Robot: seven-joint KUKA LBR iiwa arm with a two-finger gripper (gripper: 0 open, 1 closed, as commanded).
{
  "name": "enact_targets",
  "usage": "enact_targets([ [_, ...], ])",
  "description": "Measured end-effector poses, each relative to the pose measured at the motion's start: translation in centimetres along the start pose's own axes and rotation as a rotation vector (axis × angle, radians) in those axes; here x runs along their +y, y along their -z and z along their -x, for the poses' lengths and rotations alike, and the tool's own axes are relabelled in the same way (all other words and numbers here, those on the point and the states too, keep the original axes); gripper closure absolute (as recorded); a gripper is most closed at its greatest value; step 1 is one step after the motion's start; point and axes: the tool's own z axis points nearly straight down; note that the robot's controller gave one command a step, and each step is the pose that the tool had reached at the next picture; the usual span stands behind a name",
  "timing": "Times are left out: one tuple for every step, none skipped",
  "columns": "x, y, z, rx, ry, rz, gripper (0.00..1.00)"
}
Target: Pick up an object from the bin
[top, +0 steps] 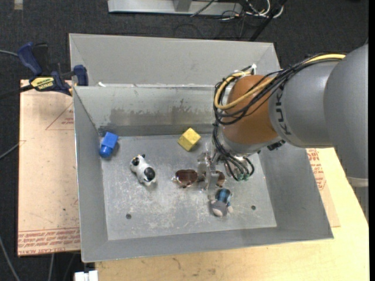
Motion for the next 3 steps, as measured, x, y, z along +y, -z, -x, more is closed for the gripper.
enact_targets([
  [0.0,0.0,0.0,0.0,0.0,0.0,1.0],
  [0.0,0.5,-0.2,0.008,0.0,0.0,1.0],
  [0.0,2.6,-0.3,0.011,0.001,0.0,1.0],
])
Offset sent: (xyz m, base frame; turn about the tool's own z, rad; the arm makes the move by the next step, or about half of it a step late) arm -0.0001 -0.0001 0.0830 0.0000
